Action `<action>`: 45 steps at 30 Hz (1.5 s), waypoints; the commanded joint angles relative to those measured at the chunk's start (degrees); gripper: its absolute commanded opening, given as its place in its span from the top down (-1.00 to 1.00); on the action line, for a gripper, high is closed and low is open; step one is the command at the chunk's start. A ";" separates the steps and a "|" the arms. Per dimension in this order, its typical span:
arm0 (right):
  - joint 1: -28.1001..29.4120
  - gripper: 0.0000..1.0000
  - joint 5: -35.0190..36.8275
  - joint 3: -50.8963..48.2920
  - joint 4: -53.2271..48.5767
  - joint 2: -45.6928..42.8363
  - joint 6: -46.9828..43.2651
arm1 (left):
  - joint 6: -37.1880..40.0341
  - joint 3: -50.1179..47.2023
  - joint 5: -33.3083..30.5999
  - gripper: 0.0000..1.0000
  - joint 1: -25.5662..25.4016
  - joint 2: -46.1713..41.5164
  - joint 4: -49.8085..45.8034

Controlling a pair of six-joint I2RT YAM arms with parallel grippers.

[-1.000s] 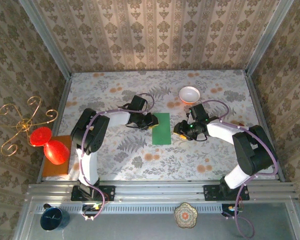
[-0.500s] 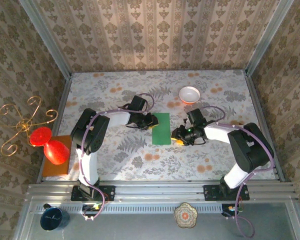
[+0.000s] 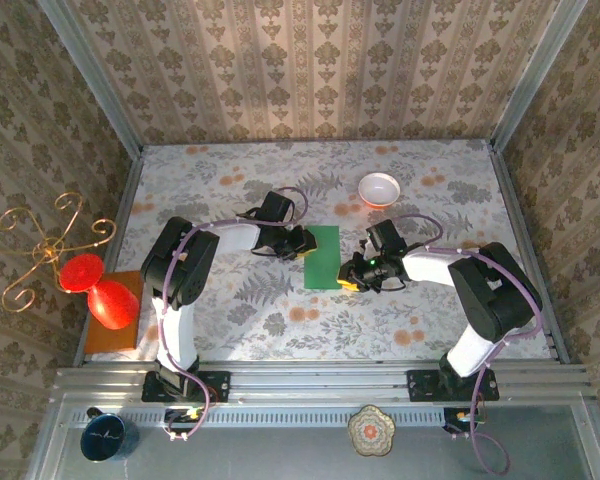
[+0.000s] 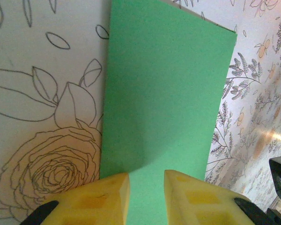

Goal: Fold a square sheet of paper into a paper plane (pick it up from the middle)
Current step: Fold the triangle a second time at the center of the table.

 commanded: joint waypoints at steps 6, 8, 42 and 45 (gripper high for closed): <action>0.47 0.54 -2.15 -1.50 2.63 0.39 1.50 | -0.84 -2.35 -1.90 0.42 -0.06 1.04 -3.45; 0.47 0.54 -2.42 -1.75 3.57 0.26 1.90 | -0.89 -2.38 -1.93 0.42 -0.10 0.96 -3.43; 0.25 0.86 -1.46 -1.87 3.36 -0.27 2.35 | 3.72 2.49 -1.21 0.40 1.36 -3.11 -6.25; 0.20 0.87 -1.57 -2.05 3.47 -0.69 2.34 | 3.99 2.78 -0.81 0.40 1.90 -1.52 -6.50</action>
